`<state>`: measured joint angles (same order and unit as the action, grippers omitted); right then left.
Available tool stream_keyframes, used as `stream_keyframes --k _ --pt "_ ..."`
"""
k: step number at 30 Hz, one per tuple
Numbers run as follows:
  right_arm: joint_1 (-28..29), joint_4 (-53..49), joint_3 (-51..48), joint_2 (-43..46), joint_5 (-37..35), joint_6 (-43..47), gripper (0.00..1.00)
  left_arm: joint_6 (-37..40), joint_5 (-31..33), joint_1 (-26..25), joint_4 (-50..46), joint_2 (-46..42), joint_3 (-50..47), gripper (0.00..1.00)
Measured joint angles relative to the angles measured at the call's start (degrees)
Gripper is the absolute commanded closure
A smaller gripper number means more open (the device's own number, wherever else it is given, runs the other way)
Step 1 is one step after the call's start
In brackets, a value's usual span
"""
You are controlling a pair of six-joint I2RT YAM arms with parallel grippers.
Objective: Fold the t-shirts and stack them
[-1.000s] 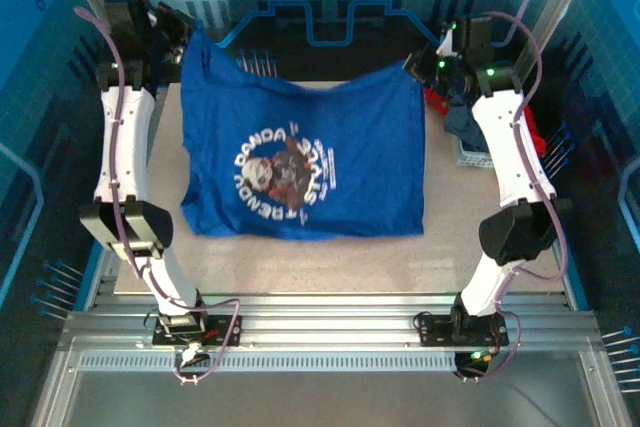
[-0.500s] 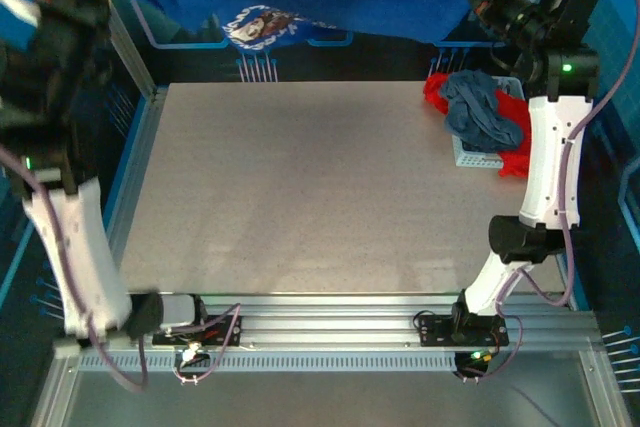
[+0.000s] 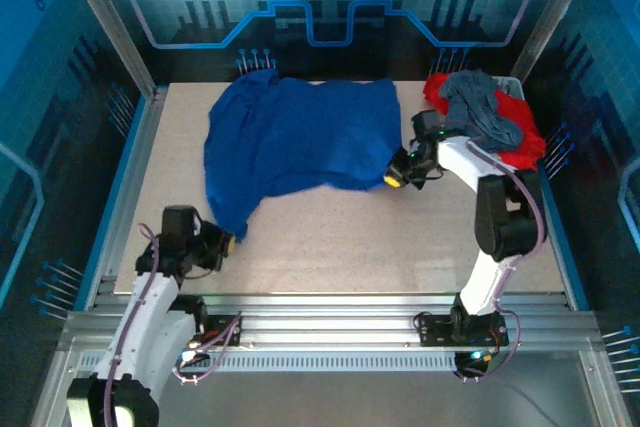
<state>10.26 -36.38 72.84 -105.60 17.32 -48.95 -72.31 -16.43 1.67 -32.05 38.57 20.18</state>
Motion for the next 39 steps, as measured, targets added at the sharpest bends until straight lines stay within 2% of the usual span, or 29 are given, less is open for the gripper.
stream_keyframes --k 3,7,14,21,26,31,39 --pt "0.61 -2.78 0.00 -2.58 -2.62 0.39 1.00 -2.03 -0.44 -1.70 0.24 -0.26 -2.51 1.00" --pt "0.46 -6.99 -0.04 -1.79 -8.09 0.83 1.00 -3.89 -0.76 -4.59 1.11 0.79 -2.99 1.00" --pt "-2.05 -11.19 -4.22 6.16 -15.13 1.07 1.00 -6.36 -0.98 -7.67 1.64 0.70 -2.08 1.00" --pt "-8.96 -13.55 -4.42 10.80 -17.70 2.84 1.00 -6.86 -0.96 -8.70 4.63 -0.98 9.38 1.00" --pt "-14.10 -16.04 -0.79 11.87 -20.22 3.58 1.00 -6.86 -1.46 -8.87 8.63 1.07 16.90 1.00" --pt "-16.96 -17.27 2.73 14.62 -23.54 3.58 1.00 -6.84 -1.90 -10.21 9.55 3.15 18.23 1.00" --pt "-15.54 -17.62 -0.07 15.21 -24.46 3.65 1.00 -7.28 -2.29 -11.23 5.38 -0.85 13.55 1.00"
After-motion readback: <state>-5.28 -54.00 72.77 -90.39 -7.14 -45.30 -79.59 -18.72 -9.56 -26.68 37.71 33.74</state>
